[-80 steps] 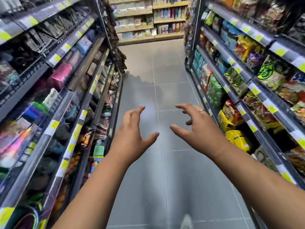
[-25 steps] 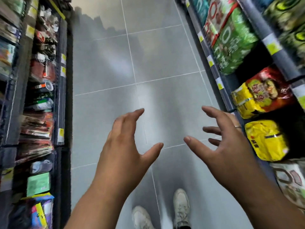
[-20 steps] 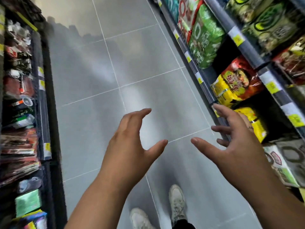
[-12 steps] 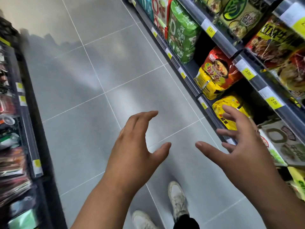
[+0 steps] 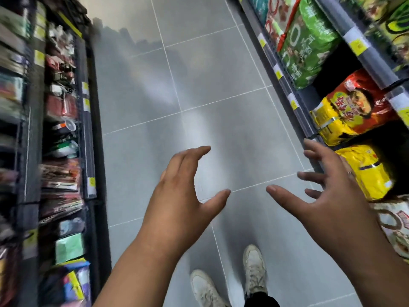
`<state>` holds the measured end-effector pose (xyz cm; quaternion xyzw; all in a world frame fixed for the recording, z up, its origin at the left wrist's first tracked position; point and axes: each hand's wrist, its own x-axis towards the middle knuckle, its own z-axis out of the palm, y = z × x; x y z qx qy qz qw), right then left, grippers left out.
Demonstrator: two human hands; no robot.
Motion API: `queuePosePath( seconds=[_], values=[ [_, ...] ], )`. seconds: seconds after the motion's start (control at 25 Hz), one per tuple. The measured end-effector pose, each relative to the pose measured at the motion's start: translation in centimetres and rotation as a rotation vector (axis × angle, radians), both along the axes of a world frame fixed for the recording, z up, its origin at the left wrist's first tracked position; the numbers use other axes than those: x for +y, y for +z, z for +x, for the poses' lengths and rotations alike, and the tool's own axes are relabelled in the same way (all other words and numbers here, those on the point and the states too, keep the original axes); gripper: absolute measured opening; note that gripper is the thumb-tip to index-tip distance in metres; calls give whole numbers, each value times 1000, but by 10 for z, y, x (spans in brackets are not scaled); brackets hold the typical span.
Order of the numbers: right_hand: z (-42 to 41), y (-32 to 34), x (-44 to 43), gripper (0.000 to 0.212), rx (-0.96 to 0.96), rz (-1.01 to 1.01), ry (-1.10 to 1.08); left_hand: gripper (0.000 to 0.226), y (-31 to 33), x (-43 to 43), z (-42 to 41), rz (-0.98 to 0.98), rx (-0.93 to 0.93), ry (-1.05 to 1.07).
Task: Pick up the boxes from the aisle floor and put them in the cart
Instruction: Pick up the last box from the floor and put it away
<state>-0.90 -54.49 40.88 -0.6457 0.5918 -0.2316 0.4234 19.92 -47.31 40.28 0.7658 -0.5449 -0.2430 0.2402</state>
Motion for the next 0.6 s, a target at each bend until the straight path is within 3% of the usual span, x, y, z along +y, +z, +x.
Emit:
queuePosePath(
  seconds=[0.4,0.6],
  values=[
    [148,27,66,67,-2,-11,503,67,29,138,92,-57,-2,447],
    [204,39,125,72,-29,-38,737,64,45,219,115,-72,-13,661]
  ],
)
